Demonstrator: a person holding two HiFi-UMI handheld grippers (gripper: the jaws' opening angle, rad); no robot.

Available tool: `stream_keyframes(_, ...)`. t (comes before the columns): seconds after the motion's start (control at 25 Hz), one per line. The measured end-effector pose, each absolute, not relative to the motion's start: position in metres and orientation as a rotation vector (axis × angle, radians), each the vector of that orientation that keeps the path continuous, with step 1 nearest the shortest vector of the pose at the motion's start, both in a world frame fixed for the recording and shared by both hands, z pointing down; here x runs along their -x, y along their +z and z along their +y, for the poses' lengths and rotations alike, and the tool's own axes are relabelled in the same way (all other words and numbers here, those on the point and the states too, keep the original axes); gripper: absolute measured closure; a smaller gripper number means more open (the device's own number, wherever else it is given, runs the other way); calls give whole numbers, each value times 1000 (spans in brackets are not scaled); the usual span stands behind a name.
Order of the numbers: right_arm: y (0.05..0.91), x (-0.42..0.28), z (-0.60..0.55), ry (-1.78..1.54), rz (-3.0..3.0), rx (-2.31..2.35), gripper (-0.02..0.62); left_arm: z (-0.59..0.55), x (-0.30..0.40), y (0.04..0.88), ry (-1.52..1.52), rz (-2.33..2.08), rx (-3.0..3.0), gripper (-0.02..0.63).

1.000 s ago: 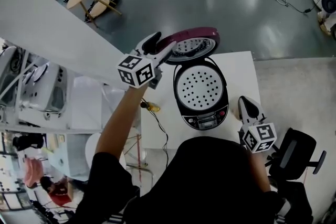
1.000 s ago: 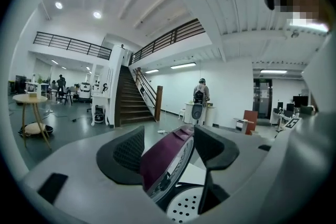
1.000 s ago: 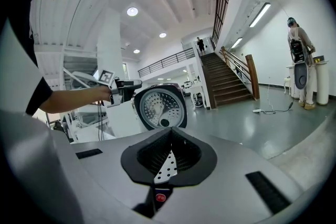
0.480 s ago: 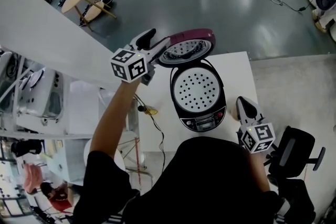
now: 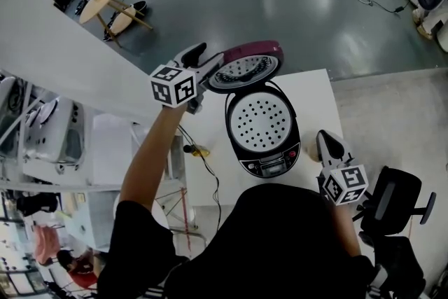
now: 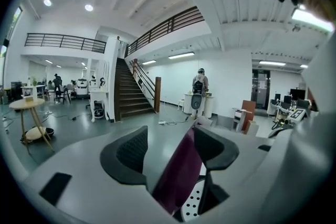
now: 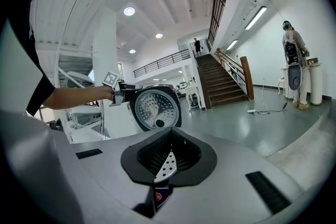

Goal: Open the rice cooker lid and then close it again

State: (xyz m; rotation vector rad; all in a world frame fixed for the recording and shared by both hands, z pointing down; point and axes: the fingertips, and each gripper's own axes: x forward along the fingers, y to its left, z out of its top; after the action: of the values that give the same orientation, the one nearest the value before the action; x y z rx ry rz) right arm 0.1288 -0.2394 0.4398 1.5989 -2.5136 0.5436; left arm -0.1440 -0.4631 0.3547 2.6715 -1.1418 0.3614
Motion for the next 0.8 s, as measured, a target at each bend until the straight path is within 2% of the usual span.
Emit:
stream_keyframes(0.12, 440, -129, -238, 546, -2514, -1597, 595, -464, 144, 359, 370, -1142, -2671, 338)
stream_keyframes(0.28, 440, -129, -237, 543, -2513, -1593, 595, -458, 136, 357, 422, -1073, -2730, 405)
stream_keyframes(0.72, 439, -121, -236, 539, -2538, -1556, 595, -447, 127, 356, 517, -1024, -2781, 430)
stream_keyframes(0.8, 439, -122, -235, 536, -2536, -1555, 595, -443, 123, 354, 614, -1057, -2835, 456)
